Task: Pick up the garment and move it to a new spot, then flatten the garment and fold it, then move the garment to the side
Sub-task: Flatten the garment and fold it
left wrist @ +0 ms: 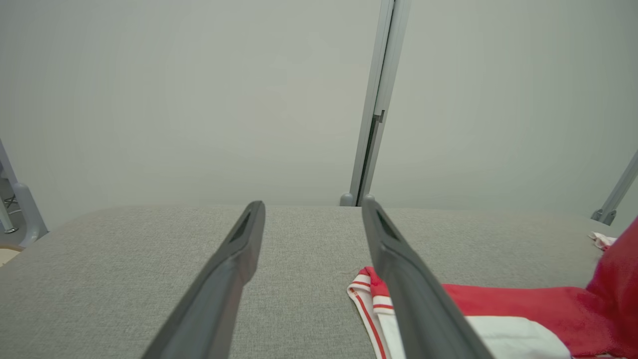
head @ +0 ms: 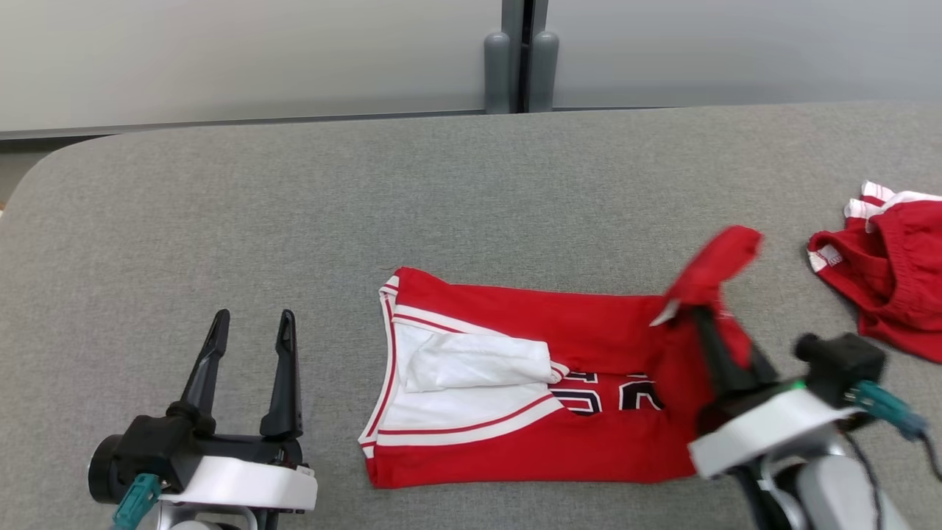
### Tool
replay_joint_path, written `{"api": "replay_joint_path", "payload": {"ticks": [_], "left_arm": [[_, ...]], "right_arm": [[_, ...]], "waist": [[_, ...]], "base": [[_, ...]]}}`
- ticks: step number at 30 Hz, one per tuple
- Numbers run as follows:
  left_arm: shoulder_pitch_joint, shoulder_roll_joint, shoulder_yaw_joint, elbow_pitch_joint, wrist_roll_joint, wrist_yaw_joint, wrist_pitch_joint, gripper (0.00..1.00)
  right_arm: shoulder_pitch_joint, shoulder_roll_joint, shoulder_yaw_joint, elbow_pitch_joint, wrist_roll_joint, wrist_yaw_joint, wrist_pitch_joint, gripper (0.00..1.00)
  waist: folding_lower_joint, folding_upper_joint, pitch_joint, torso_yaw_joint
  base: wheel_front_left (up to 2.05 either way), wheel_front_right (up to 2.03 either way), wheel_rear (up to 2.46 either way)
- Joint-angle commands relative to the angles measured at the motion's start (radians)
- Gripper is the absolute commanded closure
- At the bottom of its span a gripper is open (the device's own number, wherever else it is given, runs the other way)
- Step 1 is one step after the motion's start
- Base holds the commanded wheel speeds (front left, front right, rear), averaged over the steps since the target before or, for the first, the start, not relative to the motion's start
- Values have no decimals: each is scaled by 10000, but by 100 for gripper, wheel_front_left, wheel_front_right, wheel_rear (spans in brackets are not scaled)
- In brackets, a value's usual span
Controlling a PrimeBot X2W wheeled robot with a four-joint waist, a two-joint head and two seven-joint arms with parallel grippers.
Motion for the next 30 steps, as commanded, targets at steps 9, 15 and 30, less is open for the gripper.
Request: {"api": "replay_joint_path", "payload": {"ticks": [9,15,30], "left_arm": [[-357,-104,-281,172,-7,-212,-31,0],[-732,-217,-360,409,-49,-333,-36,0],[-1100,-358,16,581,242,-602,-39,0]], "right_arm": [[-1200,1078,2857,541,702,-4,229,100],[-2177,1457,3871,2140,1310,-4,-246,100],[-3895,1517,5715,2834,2012,-4,-1638,0]], "waist": [[0,-1,293,737],[0,-1,741,1134],[0,-1,1170,942]], "base": [[0,0,0],[0,0,0],[0,0,0]]}}
